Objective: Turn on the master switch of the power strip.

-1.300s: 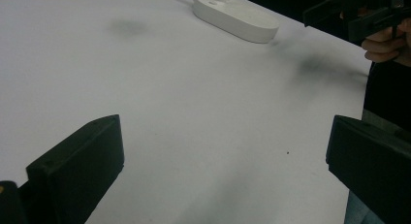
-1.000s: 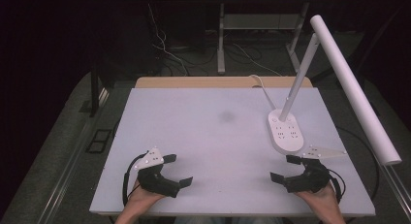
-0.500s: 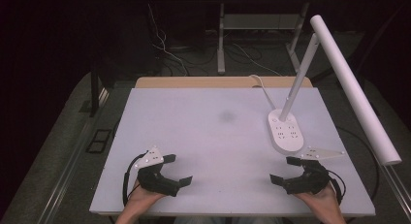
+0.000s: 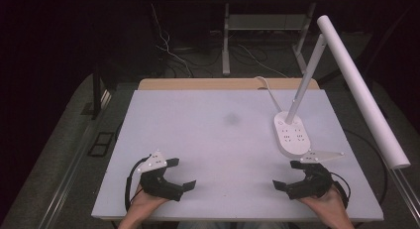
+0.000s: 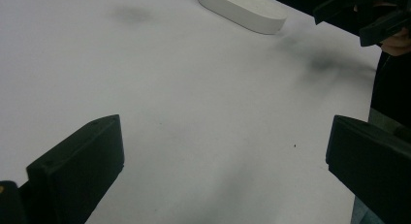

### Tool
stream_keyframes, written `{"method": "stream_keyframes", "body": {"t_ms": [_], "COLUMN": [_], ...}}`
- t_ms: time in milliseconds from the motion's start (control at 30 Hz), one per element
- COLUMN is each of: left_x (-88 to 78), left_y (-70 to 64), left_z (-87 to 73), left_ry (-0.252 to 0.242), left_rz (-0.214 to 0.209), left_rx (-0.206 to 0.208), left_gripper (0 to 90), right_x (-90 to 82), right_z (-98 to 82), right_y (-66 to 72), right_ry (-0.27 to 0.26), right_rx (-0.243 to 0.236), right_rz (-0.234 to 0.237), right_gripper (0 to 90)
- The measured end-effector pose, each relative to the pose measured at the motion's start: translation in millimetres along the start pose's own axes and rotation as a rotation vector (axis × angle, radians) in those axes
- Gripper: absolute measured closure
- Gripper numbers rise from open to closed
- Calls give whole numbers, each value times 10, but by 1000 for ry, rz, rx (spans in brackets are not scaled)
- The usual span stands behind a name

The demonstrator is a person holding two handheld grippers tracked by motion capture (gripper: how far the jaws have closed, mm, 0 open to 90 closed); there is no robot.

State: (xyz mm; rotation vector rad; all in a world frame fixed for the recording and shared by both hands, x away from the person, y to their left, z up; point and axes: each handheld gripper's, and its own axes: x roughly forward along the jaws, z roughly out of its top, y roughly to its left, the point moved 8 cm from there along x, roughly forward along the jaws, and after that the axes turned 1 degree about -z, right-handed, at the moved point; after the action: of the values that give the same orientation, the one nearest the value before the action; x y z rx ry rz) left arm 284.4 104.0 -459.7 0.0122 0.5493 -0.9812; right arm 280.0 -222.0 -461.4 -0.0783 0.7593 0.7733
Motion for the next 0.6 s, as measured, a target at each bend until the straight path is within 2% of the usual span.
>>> {"method": "stream_keyframes", "body": {"t_ms": [200,400,600], "left_x": [-13,-15,-22], "left_y": [16,21,28], "left_z": [-3,-5,-7], "left_ry": [3,3,3], "left_rz": [2,4,8], "left_rx": [-1,-1,-1], "left_gripper": [0,0,0], "right_x": [14,30,42], "right_z": [126,182,258], "right_y": [7,-14,-68], "right_ry": [12,27,54], "right_rx": [-24,-27,-52], "right_rz": [2,-1,-9], "right_gripper": [6,6,6]}}
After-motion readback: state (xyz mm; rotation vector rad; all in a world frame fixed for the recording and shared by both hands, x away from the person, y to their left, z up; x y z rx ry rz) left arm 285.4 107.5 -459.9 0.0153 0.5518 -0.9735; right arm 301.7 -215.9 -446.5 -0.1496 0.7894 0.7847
